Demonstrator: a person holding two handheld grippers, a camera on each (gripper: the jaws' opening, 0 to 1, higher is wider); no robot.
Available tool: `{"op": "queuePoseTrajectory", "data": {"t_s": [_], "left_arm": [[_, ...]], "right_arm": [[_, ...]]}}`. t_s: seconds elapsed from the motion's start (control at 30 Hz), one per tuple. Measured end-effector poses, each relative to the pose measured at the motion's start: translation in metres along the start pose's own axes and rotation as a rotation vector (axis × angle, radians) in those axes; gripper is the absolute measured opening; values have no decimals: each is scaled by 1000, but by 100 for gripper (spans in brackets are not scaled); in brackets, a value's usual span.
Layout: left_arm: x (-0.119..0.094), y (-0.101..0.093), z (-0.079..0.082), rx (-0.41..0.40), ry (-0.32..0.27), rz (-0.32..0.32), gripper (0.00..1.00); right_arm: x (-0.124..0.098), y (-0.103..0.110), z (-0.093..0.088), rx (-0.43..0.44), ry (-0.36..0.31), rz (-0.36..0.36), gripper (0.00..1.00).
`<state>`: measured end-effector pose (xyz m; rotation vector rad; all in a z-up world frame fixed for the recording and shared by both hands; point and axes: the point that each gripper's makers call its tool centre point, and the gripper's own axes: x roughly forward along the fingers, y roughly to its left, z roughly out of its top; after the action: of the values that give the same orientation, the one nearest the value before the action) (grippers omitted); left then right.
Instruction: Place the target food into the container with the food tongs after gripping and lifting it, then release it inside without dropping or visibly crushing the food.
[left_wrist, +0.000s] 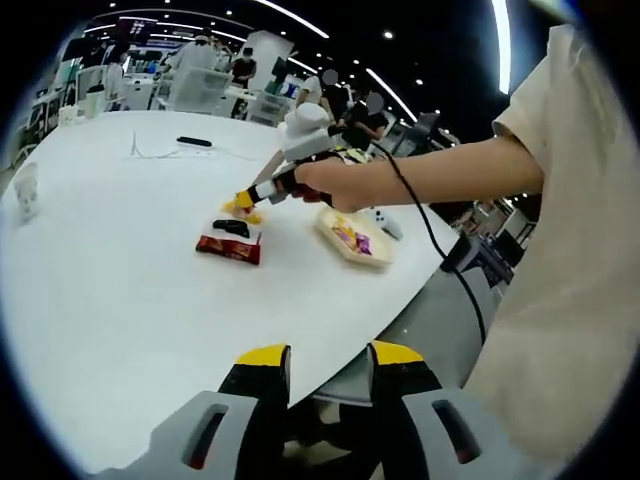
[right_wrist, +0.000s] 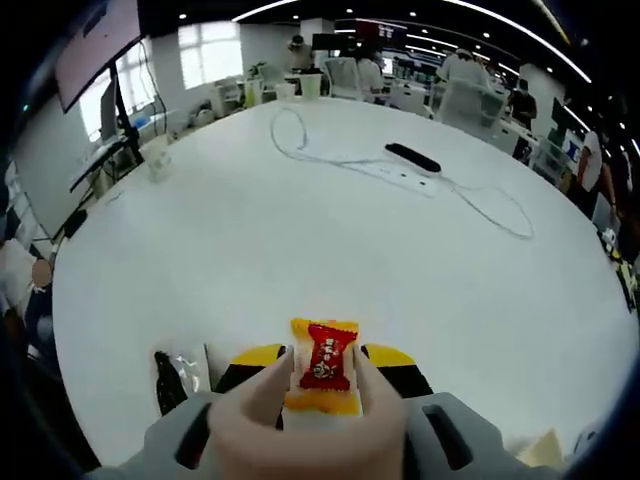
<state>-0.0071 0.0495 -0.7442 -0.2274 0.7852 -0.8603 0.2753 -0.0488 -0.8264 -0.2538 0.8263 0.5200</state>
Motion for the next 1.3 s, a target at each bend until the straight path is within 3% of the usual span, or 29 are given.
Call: {"op": "queuePoseTrajectory", "data": {"t_s": [1.3], "left_arm": [[7, 0, 0, -4, 8, -18, 29]], "right_arm": [[17, -8, -17, -6, 21, 43, 27]]}}
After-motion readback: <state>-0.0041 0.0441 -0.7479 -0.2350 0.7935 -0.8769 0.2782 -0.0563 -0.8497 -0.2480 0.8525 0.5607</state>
